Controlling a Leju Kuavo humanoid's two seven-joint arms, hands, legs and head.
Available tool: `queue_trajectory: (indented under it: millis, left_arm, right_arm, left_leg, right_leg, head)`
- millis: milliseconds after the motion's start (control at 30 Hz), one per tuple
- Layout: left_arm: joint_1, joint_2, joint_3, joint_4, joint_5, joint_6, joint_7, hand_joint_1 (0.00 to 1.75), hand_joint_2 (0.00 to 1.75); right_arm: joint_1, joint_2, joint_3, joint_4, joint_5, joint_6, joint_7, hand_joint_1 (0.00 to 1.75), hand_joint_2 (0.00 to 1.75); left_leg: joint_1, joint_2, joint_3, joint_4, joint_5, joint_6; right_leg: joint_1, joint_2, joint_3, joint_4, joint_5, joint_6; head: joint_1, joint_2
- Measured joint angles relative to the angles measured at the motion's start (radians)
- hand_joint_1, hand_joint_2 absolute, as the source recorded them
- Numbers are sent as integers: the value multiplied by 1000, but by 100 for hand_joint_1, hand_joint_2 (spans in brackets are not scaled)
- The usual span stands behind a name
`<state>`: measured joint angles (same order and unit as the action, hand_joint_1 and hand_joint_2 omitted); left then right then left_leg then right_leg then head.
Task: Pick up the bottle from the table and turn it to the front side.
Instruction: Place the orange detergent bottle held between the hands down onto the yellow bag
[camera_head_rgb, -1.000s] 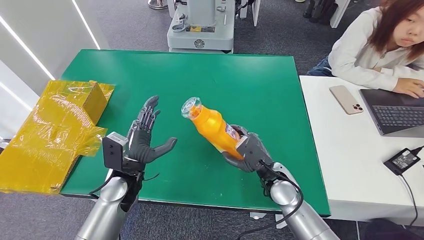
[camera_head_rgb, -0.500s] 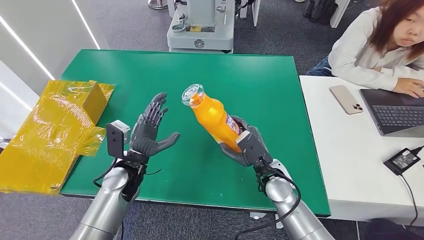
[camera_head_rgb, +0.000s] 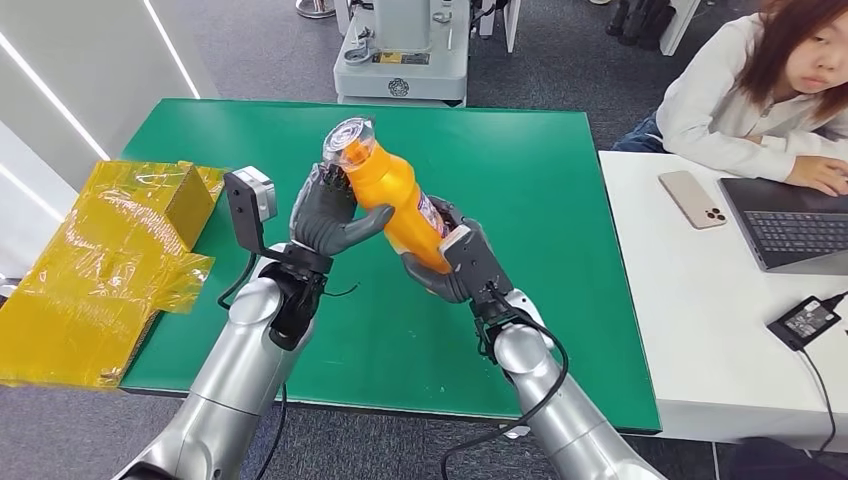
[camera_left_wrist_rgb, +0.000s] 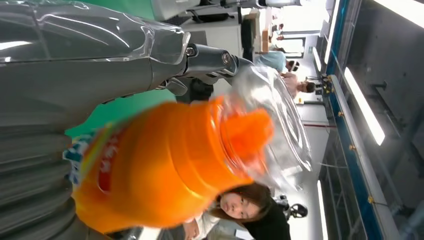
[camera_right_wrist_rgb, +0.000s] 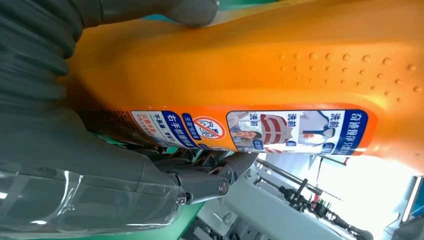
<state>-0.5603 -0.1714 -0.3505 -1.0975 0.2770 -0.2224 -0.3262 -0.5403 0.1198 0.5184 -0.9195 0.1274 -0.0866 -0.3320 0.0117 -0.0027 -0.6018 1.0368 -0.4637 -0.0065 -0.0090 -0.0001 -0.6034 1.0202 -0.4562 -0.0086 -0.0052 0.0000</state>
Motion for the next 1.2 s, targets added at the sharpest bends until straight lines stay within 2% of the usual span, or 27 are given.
queue_trajectory:
  millis: [267,433,833,867,1000,1200]
  left_arm:
    - [-19,-33,-25,25,-12,23,9,0,175]
    - [-33,-55,-52,68,-37,50,-19,0,175]
    - [-40,-55,-85,182,-57,20,-19,3,175]
    - [-39,-55,-86,195,-56,15,-22,9,175]
    - [-36,-55,-90,229,-60,8,-24,116,175]
    - [-35,-50,-91,259,-67,5,-20,120,175]
  right_arm:
    - [-3,18,0,25,13,-20,5,175,175]
    - [-2,25,-1,51,21,-35,0,175,175]
    - [0,27,-34,65,55,-58,3,175,175]
    - [0,27,-38,64,58,-58,4,175,175]
    - [-5,27,-52,61,71,-54,9,175,175]
    - [-1,27,-58,60,86,-51,15,175,175]
  left_leg:
    - [0,0,0,0,0,0]
    - [0,0,0,0,0,0]
    - [0,0,0,0,0,0]
    - [0,0,0,0,0,0]
    - [0,0,0,0,0,0]
    - [0,0,0,0,0,0]
  right_leg:
    - [0,0,0,0,0,0]
    - [0,0,0,0,0,0]
    - [0,0,0,0,0,0]
    - [0,0,0,0,0,0]
    - [0,0,0,0,0,0]
    - [0,0,0,0,0,0]
  head:
    - [0,0]
    - [0,0]
    - [0,0]
    - [0,0]
    - [0,0]
    - [0,0]
